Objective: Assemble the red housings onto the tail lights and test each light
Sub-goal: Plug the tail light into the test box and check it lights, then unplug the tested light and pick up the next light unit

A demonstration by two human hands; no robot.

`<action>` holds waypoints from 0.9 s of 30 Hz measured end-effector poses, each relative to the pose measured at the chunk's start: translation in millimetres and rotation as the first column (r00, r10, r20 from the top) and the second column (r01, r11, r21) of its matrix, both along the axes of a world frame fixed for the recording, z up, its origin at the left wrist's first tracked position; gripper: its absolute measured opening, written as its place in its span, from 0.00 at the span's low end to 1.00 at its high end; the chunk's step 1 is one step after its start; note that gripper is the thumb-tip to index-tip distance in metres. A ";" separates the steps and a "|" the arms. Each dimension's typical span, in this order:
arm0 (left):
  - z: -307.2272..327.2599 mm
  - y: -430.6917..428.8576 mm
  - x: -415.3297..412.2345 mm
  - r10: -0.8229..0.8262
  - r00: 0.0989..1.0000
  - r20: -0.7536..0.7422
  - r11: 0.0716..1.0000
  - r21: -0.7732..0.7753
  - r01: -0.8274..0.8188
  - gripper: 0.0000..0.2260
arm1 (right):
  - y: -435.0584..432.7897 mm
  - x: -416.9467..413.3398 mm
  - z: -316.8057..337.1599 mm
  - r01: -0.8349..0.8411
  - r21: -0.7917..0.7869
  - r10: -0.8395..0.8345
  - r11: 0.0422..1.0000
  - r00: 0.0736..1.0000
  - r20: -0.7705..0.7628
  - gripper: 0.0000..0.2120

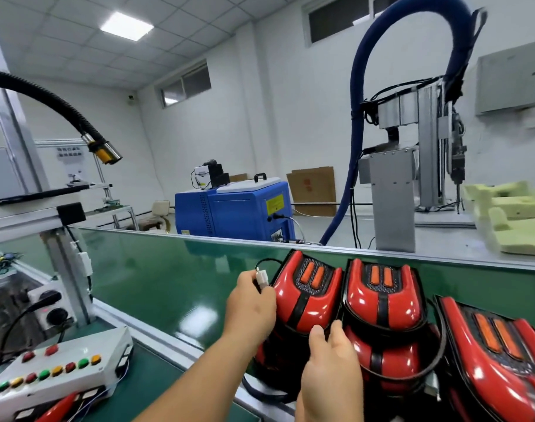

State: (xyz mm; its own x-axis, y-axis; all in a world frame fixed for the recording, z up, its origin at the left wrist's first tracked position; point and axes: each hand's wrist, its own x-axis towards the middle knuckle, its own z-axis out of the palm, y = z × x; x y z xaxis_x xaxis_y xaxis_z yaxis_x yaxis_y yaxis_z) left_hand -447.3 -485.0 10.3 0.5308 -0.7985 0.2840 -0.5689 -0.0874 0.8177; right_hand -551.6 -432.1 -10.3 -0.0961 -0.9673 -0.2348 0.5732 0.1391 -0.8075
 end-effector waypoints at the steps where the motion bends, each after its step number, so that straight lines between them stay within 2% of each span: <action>1: -1.6 0.0 -0.2 -0.003 1.000 -0.012 1.000 0.030 0.004 0.09 | 0.1 -3.5 -3.9 0.023 -0.031 -0.023 0.999 1.000 -0.015 0.27; 7: -18.1 5.1 -2.4 -0.128 0.934 -0.333 0.982 0.090 0.167 0.28 | 13.8 -7.4 -8.2 -0.022 -0.118 0.020 0.993 1.000 -0.013 0.28; 12: -18.6 17.1 -5.4 -0.087 0.898 -0.432 0.989 0.069 0.129 0.33 | 22.4 -7.7 -12.1 0.047 -0.189 -0.052 0.981 0.998 -0.024 0.29; 16: -7.6 42.1 7.7 -0.055 0.931 -0.360 0.997 0.029 0.070 0.26 | 31.7 7.6 -9.9 0.074 -0.257 -0.090 0.963 0.995 -0.050 0.27; 19: 5.7 77.2 22.6 -0.058 0.929 -0.364 0.998 -0.054 0.041 0.19 | 41.6 31.7 -0.3 -0.010 -0.324 -0.015 0.946 0.997 -0.076 0.25; 23: 15.0 136.8 52.5 0.000 0.930 -0.368 0.989 -0.139 -0.055 0.13 | 67.0 84.2 11.4 -0.256 -0.400 0.228 0.880 0.967 -0.116 0.20; 27: 21.3 210.8 93.9 0.072 0.921 -0.382 0.955 -0.241 -0.175 0.08 | 125.5 152.2 19.2 -0.559 -0.430 0.529 0.709 0.825 -0.201 0.10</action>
State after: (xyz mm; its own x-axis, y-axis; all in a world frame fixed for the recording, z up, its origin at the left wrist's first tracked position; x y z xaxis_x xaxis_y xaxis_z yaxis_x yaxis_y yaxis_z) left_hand -353.4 -274.2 31.6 0.7272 -0.6419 0.2432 -0.2249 0.1119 0.9679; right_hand -399.4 -306.6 8.9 0.4814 -0.8463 0.2283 0.4635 0.0247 -0.8857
